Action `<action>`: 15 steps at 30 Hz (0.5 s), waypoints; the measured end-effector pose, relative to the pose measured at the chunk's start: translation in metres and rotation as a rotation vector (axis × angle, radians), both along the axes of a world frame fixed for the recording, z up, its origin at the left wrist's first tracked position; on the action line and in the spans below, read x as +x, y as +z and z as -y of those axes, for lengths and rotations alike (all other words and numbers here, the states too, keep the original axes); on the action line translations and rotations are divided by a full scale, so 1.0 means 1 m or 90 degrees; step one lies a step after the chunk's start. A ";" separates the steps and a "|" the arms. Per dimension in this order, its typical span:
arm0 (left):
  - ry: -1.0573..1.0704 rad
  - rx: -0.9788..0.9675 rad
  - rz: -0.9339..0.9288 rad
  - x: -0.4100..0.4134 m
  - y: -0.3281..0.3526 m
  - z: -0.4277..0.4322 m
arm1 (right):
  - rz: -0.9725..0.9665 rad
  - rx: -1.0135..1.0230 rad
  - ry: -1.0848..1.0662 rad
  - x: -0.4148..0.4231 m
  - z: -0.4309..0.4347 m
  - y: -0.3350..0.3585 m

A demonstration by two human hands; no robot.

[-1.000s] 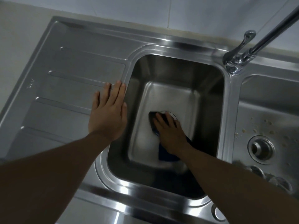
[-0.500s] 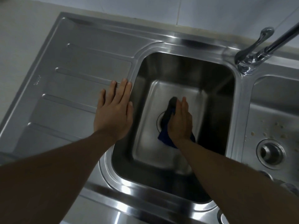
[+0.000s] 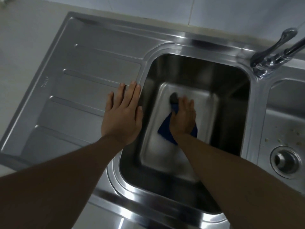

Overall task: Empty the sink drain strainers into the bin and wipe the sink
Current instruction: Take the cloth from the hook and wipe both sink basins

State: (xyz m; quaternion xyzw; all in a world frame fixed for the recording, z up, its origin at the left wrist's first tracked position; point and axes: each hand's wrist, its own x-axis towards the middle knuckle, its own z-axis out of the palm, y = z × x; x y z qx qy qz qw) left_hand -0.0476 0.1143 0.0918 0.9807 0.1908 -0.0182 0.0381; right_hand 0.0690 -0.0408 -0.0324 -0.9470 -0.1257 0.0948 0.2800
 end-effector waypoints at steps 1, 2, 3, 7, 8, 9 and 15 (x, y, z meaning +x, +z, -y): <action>0.000 -0.001 0.000 0.000 0.000 0.000 | 0.002 0.037 -0.087 0.009 -0.005 0.004; 0.000 0.000 -0.001 0.001 0.000 0.000 | 0.024 0.062 -0.134 0.015 -0.008 0.007; 0.000 0.000 -0.002 0.001 0.000 0.000 | 0.061 0.056 -0.131 0.018 -0.011 0.008; -0.002 -0.006 -0.008 0.000 0.002 0.000 | 0.077 -0.067 0.256 -0.005 -0.012 0.002; -0.001 -0.004 -0.007 0.000 0.002 0.000 | 0.081 -0.070 0.370 -0.007 -0.008 -0.001; 0.000 -0.003 -0.007 0.000 0.002 -0.001 | 0.104 -0.076 0.450 -0.003 -0.003 -0.004; -0.002 -0.003 -0.011 0.001 0.003 0.000 | -0.062 -0.202 0.019 0.029 -0.016 -0.001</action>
